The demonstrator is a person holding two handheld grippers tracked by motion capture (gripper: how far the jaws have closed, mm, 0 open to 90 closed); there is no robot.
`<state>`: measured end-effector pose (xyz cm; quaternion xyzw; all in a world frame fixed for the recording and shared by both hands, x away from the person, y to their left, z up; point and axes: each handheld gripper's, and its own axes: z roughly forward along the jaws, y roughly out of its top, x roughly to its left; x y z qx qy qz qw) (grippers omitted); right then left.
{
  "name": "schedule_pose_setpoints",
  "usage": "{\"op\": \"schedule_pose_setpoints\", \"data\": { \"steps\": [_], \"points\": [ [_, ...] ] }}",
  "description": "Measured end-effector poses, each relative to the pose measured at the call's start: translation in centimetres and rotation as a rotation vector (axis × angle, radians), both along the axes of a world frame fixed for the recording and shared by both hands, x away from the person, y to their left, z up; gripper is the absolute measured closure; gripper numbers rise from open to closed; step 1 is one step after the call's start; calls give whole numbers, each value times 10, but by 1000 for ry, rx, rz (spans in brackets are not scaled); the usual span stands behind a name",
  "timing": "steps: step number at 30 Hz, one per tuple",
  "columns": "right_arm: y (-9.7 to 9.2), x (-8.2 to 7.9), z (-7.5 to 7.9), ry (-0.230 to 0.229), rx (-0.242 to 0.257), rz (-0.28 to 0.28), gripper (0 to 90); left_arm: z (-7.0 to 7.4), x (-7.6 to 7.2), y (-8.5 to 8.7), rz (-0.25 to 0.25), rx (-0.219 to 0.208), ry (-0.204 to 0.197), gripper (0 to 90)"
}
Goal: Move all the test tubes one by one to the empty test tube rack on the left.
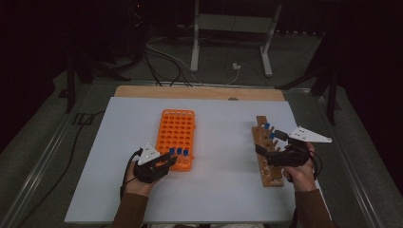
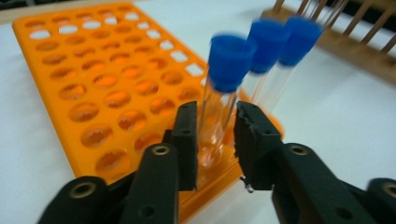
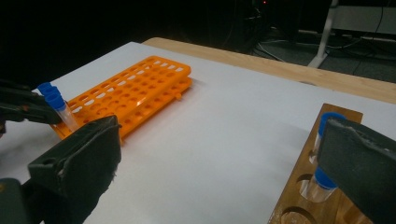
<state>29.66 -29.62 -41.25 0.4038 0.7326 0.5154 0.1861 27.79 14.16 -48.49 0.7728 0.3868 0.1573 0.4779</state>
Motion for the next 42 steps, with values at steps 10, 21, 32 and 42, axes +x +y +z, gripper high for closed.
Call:
{"op": "schedule_pose_setpoints", "data": {
  "steps": [10, 21, 32, 42],
  "points": [
    [-9, 3, -3, -6, -8, -27, 0, 10, -5, 13, 15, -95, -30, 549],
    [-24, 20, -28, 62, -109, -86, 97, 14, -3, 18, 127, -105, -38, 198],
    [-23, 32, -42, 67, -202, -109, 751, 12, 1, 19, 148, -91, 3, 11],
    [-18, 42, -42, 50, -244, -133, 758, 10, 1, 19, 158, -81, 12, 11]
  ]
}}
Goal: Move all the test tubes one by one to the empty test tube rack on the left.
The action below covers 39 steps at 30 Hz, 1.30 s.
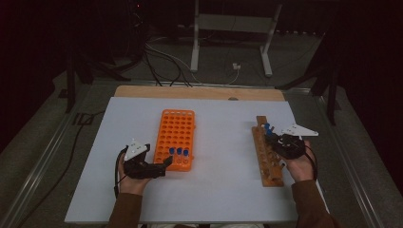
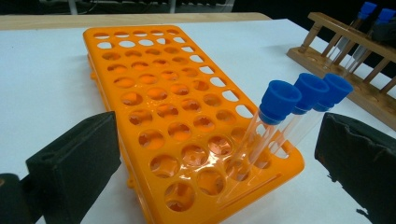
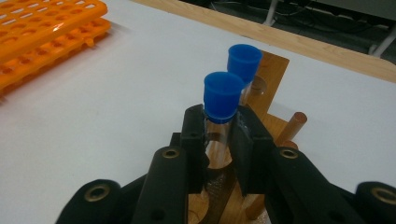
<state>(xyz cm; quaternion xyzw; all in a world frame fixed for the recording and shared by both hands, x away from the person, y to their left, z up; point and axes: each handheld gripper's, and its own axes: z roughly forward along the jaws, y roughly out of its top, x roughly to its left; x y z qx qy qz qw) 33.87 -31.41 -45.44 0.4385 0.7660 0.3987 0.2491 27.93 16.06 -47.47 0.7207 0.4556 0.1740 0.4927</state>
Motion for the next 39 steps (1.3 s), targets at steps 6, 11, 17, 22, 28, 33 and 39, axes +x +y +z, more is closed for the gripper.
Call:
{"op": "schedule_pose_setpoints", "data": {
  "steps": [6, 11, 17, 22, 28, 33, 39],
  "points": [
    [2, 1, -2, 2, 8, -3, 761, -1, 0, -1, 0, 1, -1, 11],
    [3, 0, -1, 0, -12, -7, 772, -1, 0, -1, 0, -1, 1, 11],
    [4, -5, 4, -20, 3, -7, 774, -2, 1, 0, 1, -3, 4, 10],
    [3, -9, 13, -45, 16, -13, 774, -2, 0, -1, 1, -4, 4, 10],
    [2, -11, 22, -59, 25, -12, 775, -1, 0, -2, 1, -1, 1, 7],
    [1, -14, 30, -78, 33, -14, 775, -1, 0, -1, 3, -4, 4, 7],
    [0, -18, 41, -106, 38, -15, 775, -2, 1, -2, 3, -7, 6, 7]
  ]
}}
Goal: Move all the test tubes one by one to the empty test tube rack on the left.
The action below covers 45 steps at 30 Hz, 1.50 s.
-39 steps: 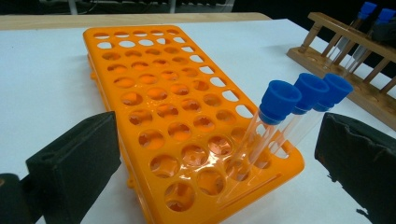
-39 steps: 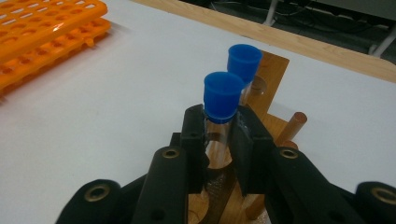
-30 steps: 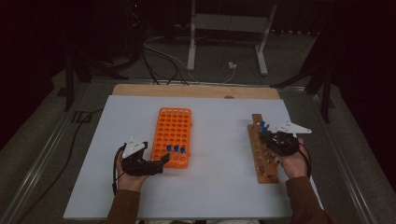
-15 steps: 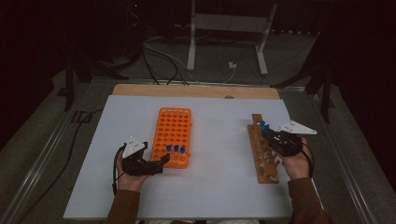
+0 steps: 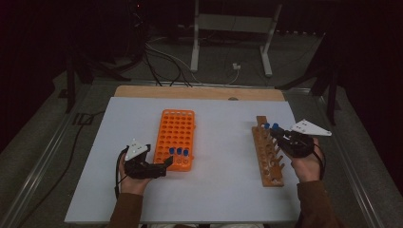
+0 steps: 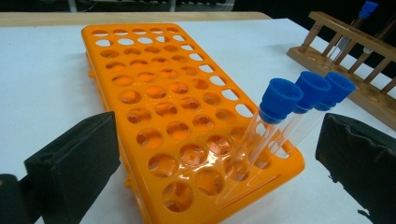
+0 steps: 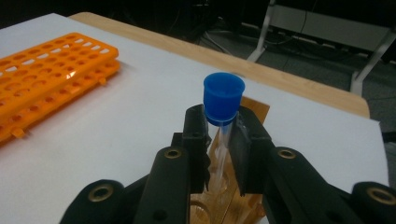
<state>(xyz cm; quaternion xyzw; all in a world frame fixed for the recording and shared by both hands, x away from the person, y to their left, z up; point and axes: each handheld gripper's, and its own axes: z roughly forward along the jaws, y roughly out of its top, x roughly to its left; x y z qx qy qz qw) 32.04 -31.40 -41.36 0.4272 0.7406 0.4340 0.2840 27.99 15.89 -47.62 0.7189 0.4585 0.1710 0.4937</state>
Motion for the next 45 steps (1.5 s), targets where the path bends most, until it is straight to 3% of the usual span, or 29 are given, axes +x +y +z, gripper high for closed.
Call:
{"op": "schedule_pose_setpoints", "data": {
  "steps": [15, 38, 45],
  "points": [
    [8, -8, 14, -41, 10, 29, 775, -1, 1, 0, -1, -2, 1, 7],
    [54, -14, 9, 6, 78, 185, 774, 0, 0, 0, -11, -17, -2, 12],
    [73, -18, 8, 14, 72, 232, 774, 4, -2, 0, -13, -35, -24, 42]
  ]
}}
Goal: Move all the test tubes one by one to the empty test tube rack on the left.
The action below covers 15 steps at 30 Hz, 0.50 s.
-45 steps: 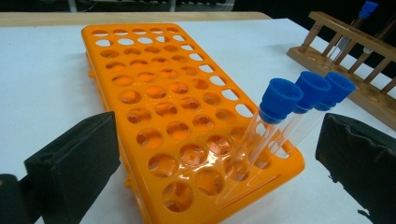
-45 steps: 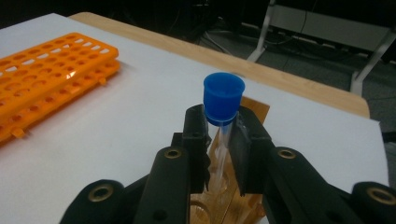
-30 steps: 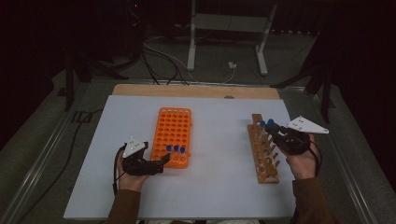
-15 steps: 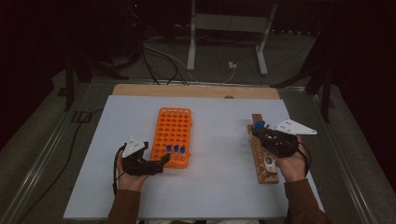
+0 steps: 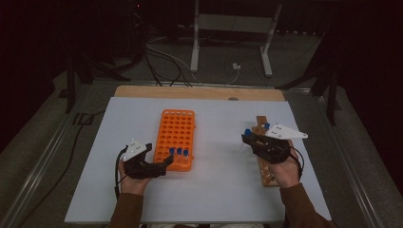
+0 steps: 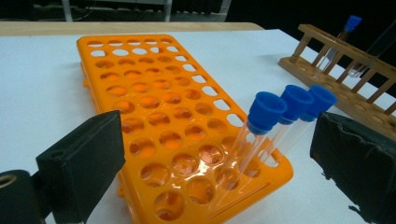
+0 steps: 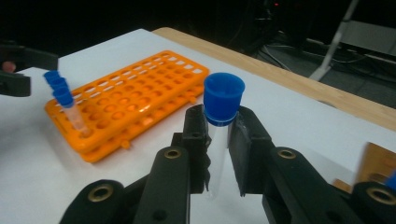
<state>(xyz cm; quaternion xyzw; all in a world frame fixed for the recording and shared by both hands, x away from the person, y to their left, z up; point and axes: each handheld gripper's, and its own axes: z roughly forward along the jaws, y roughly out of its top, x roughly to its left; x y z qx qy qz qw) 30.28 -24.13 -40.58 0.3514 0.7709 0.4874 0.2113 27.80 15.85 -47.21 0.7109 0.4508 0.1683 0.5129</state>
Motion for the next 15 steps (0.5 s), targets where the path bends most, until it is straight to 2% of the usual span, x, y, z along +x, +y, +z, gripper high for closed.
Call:
{"op": "schedule_pose_setpoints", "data": {
  "steps": [6, 15],
  "points": [
    [14, -1, -2, 9, 2, 40, 774, 6, -2, -2, -3, -10, -27, 61],
    [25, -1, -5, 32, 9, 81, 774, 32, -12, -23, -45, -25, -121, 72]
  ]
}}
